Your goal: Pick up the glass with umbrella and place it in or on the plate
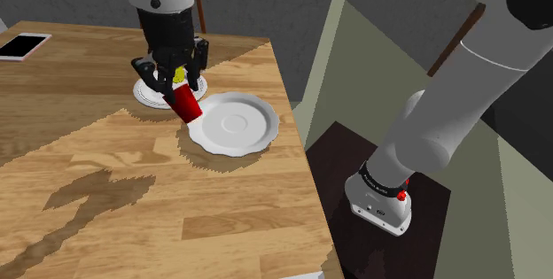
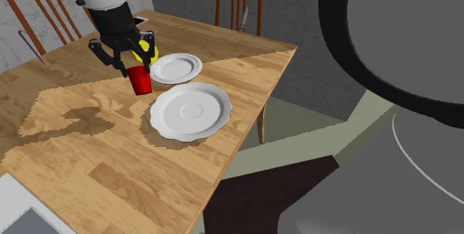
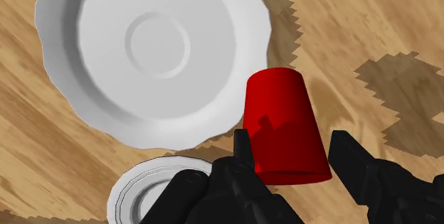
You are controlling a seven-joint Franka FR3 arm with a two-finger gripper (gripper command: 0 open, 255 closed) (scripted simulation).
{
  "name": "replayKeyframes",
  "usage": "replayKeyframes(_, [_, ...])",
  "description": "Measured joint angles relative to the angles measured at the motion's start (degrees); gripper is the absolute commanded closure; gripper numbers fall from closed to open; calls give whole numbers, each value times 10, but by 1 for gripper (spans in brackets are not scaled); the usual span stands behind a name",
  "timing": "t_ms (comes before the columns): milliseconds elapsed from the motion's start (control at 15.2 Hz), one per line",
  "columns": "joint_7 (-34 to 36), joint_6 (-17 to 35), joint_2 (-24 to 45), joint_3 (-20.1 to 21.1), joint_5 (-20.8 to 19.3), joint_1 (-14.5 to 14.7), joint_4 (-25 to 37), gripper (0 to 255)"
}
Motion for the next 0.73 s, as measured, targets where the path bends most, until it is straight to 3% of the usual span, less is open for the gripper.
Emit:
replayKeyframes(396, [-86,12,-141,-44,65,-15,-140,255])
replayKeyframes(726, [-134,18,-217,-77,88,-14,-220,255])
